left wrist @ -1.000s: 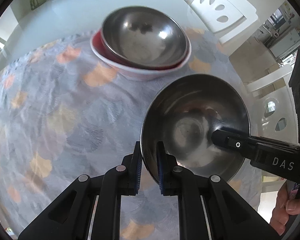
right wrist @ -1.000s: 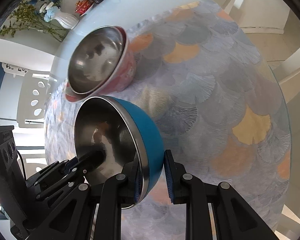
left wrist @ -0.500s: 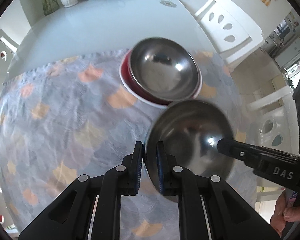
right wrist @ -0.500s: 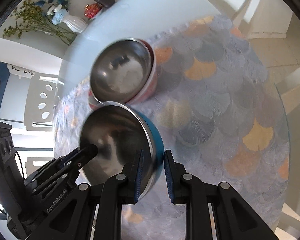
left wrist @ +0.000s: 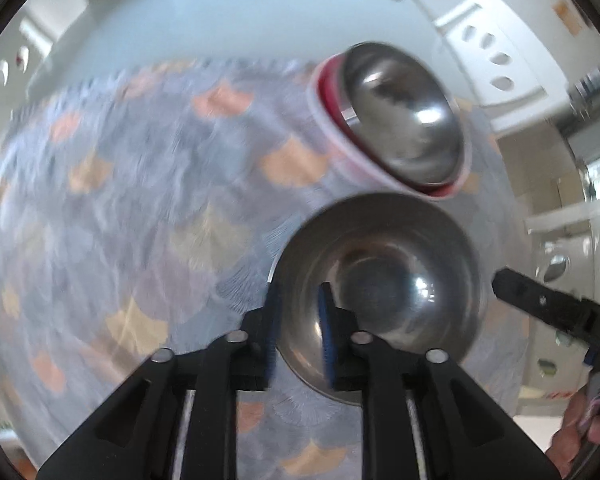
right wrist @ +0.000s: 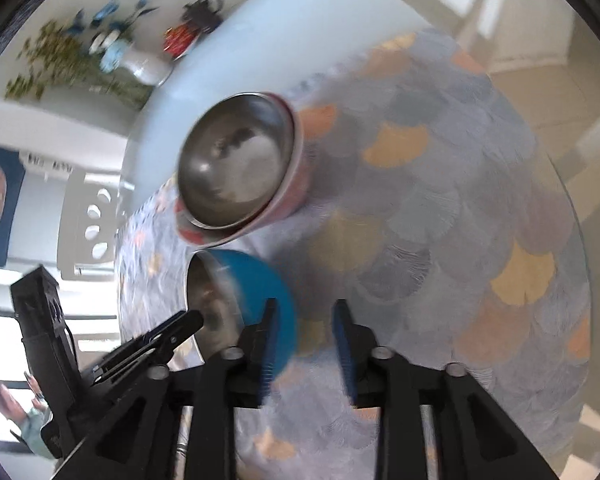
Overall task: Organize plates and bowls
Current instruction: 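Lift the blue steel bowl and carry it over the red bowl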
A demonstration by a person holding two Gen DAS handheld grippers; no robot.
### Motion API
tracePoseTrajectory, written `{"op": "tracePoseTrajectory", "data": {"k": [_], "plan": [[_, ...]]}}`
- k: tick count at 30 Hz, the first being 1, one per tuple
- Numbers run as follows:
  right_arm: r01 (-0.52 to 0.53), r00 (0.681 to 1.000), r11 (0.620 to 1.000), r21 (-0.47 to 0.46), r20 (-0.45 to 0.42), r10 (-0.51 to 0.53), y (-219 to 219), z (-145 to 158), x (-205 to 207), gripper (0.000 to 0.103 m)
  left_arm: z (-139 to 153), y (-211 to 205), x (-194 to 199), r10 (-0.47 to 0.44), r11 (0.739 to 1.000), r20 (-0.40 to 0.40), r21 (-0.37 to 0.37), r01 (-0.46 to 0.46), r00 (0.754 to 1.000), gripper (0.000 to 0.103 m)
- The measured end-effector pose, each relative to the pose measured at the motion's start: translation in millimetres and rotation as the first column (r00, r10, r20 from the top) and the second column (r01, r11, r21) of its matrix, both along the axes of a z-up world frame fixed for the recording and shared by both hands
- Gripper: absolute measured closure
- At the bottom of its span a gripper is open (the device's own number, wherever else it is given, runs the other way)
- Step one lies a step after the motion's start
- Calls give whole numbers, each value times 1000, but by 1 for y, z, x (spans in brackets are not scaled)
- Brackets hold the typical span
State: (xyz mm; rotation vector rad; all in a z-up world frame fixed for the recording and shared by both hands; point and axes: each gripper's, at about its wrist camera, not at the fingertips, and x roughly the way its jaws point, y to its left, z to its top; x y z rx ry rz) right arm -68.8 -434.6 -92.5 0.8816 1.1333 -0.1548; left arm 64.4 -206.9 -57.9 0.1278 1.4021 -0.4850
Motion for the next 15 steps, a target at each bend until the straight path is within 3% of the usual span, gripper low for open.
{"op": "tracePoseTrajectory", "data": {"k": [3,5,11,15], "plan": [[2,1000,998,69,-1,-2,1,-16,1,63,-9,7,4,25,999,-5,21,-25,1000,78],[-5,1000,996,86,19,4,8,-19,3,63,-10,10,4,22,1000,-13,-3,-22,1000,78],[11,997,998,68,71,-16,16,-14,6,60,3,21,3,0,999,16,-32,0,1000,75],[71,990,994,80,113,-79,10,-12,-1,60,-4,28,13,36,999,-10,-40,-37,999,75]]}}
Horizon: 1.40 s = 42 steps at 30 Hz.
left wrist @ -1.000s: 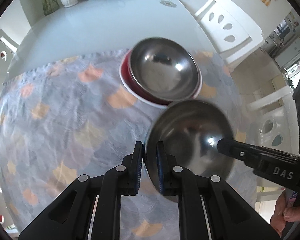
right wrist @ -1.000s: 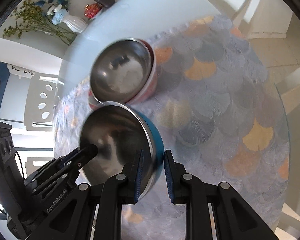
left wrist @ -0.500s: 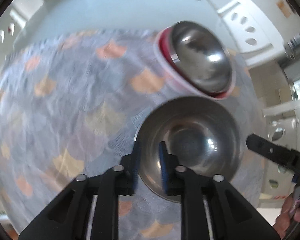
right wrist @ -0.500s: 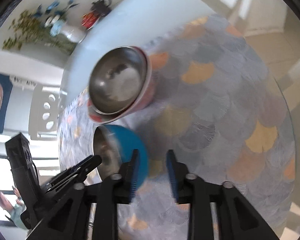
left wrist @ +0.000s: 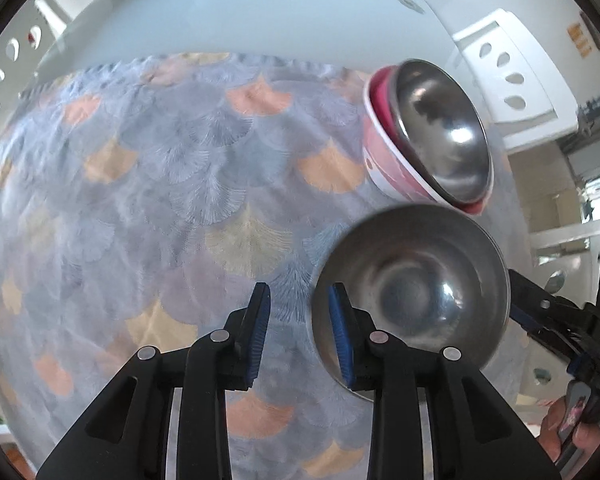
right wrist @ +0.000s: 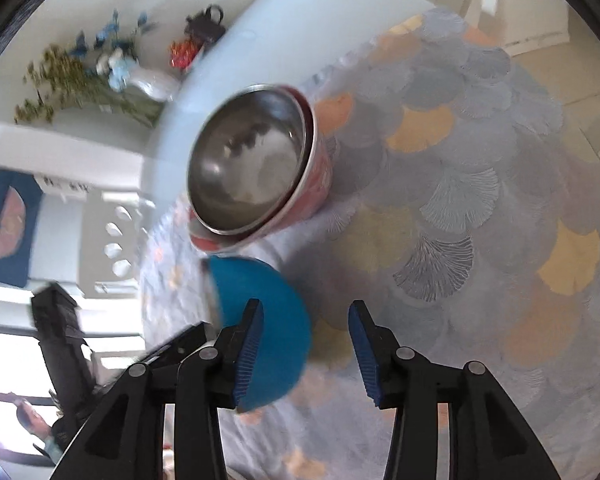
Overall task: Organize plates and bowls
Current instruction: 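Lift the blue steel bowl and carry it over the red bowl, then lower the blue steel bowl into the red bowl and release it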
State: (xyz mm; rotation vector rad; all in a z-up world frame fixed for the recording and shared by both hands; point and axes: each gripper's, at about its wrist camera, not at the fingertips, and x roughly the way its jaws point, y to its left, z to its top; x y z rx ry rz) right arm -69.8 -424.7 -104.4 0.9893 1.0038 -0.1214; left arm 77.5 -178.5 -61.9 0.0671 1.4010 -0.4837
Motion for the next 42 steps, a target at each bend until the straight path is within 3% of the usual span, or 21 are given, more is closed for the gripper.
{"op": "tracePoseTrajectory", "data": {"k": [1,3,5,10,11,12,13,15,20,25,33,42], "plan": [[31,999,1000,5,17,-31,-3,1,-4,59,-2,1,1,-4,1000,-17,-16,3,1000,75],[102,994,995,-14,27,-101,-9,4,-14,47,-8,-2,1,-41,996,-70,-83,36,997,75],[102,994,995,-17,28,-102,-7,3,-15,47,-12,-5,-1,-52,993,-92,-113,41,994,74],[-16,997,999,-32,-75,13,12,-20,5,47,-23,-22,-8,-86,995,-61,-54,83,994,78],[-19,997,1000,-11,-75,18,13,-25,6,47,-23,-24,-9,-88,995,-53,-56,85,995,85],[-28,997,999,16,-77,29,15,-31,10,49,-23,-26,-11,-91,994,-44,-62,88,995,92],[-37,996,999,18,-84,38,16,-34,11,55,-22,-28,-13,-97,994,-31,-54,96,995,92],[-61,994,998,-10,-96,60,21,-36,13,79,-18,-35,-18,-120,992,5,-32,120,993,95],[-72,992,996,-46,-111,66,23,-30,12,83,-7,-46,-27,-163,987,28,-9,163,986,95],[-92,991,995,-47,-105,86,24,-10,9,83,11,-34,-32,-138,989,19,-42,139,990,95],[-88,994,993,-83,-69,83,17,38,15,83,57,-36,-24,-145,983,86,-101,153,986,95],[-91,996,988,-124,-33,87,2,81,34,82,87,-66,10,-113,983,140,-130,131,984,95]]}}
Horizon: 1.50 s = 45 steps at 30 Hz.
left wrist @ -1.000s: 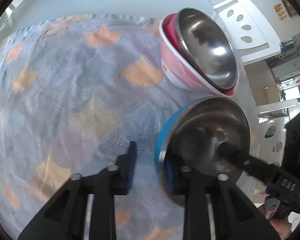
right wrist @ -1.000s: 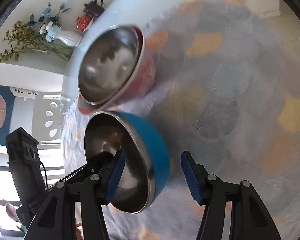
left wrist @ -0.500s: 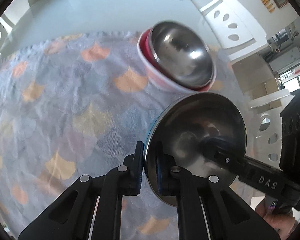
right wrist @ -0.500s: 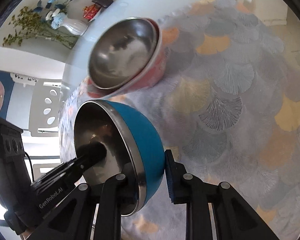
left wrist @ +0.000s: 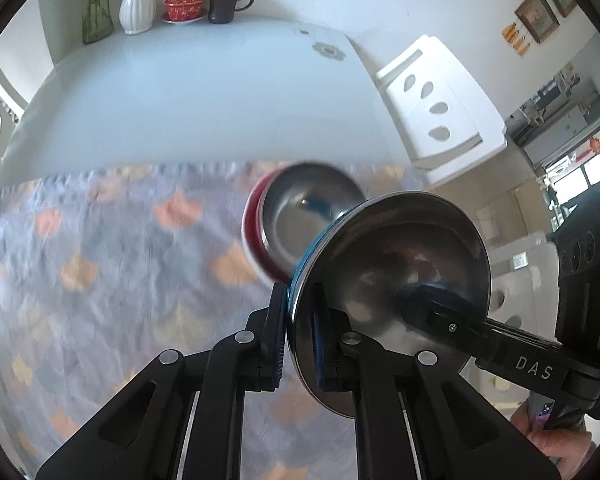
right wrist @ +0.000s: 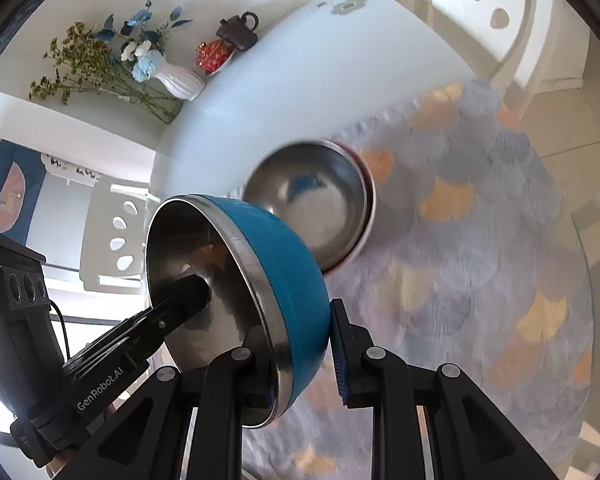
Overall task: Organize plates and bowls
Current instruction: 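Lower the blue steel bowl into the red bowl and release it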
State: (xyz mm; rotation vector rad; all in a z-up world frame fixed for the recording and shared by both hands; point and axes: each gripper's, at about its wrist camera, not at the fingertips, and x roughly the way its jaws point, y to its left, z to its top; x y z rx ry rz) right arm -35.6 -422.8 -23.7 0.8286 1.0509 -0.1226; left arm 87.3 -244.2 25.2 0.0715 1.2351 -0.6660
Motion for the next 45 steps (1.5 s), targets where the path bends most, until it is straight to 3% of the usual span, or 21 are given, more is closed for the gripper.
{"op": "tracePoseTrajectory", "data": {"k": [8,16,22,25,31,34,39,42,45], "plan": [[26,1000,999,-25,7,-26,-29,21,34,82,-2,-32,28,3,1000,16,1,-4,1000,95],[14,998,1000,18,-53,-13,-38,-12,53,82,-30,-38,42,33,999,-16,39,-32,999,95],[20,999,999,25,-27,-19,-41,-22,60,82,-37,-42,48,21,998,23,65,-23,1000,95],[28,999,999,39,-19,-28,-42,-28,62,81,-43,-41,53,27,997,2,70,-27,1000,95],[29,999,1000,6,-20,-28,-43,-32,64,68,-47,-37,58,34,997,8,69,-34,999,94],[44,999,999,29,-17,-43,-46,-33,64,67,-52,-36,60,39,996,3,83,-39,999,94],[43,999,998,-39,12,-42,-47,-23,60,67,-54,-32,62,54,995,-3,79,-54,999,93],[62,998,996,-59,32,-60,-52,-21,54,66,-55,-29,64,58,995,-9,82,-57,998,87],[64,998,997,-36,-5,-64,-56,-33,55,66,-57,-27,66,72,994,-19,82,-70,997,80]]}}
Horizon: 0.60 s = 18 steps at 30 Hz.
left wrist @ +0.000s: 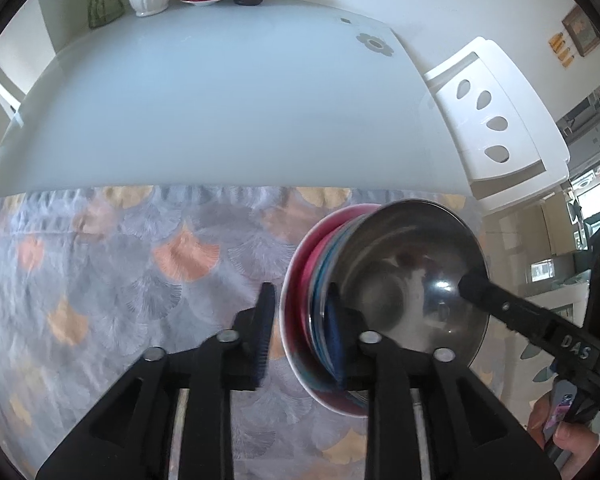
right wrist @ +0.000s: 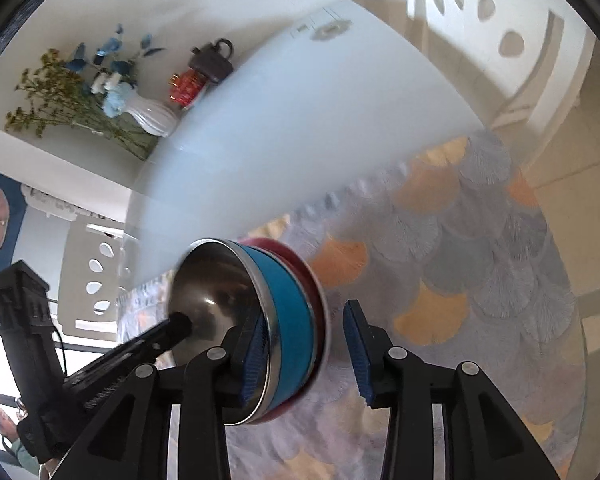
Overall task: Organize plates and bowls
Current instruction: 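Lower the blue steel bowl into the red bowl and release it, then grasp the rims of the nested bowl stack with the right gripper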
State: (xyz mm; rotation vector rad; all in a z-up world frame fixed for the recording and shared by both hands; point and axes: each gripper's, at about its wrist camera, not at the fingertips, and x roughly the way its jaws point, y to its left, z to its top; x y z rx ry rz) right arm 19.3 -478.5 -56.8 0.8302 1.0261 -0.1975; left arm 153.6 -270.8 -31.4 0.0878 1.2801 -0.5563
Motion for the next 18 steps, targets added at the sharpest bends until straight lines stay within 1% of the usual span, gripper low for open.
{"op": "tracePoseTrajectory", "data": {"k": [2,4,5,6,7,8,9,11,13,15,18], "plan": [[10,1000,999,46,2,-10,-2,-7,-1,66,-1,0,1,-4,1000,-13,-7,4,1000,79],[23,999,995,96,33,-26,-5,-9,-4,66,-3,-2,1,-19,1000,-20,4,19,1000,69],[29,998,993,118,45,-35,-7,-11,-4,62,-5,-4,1,-24,1000,-22,19,24,999,55],[35,998,988,149,54,-43,-8,-14,-3,49,-7,-5,1,-24,999,-20,37,25,999,47],[39,997,985,168,55,-49,-8,-17,-3,45,-9,-6,2,-19,999,-10,41,19,1000,43],[47,997,982,183,44,-56,-8,-22,-2,42,-10,-5,2,-13,999,-6,33,13,1000,43],[49,998,981,189,33,-56,-7,-25,-1,42,-12,-5,3,-6,1000,-15,20,6,1000,43],[57,998,977,207,13,-61,-7,-35,1,42,-19,-5,6,5,1000,-49,10,-4,999,43],[68,998,971,229,-3,-70,-8,-45,3,42,-26,-5,8,12,1000,-65,22,-11,998,43],[72,997,962,262,-10,-72,-7,-53,4,42,-31,-5,8,15,999,-61,34,-13,998,43],[60,998,962,267,-25,-56,-5,-60,8,42,-35,-5,10,12,1000,-78,3,-12,997,43]]}}
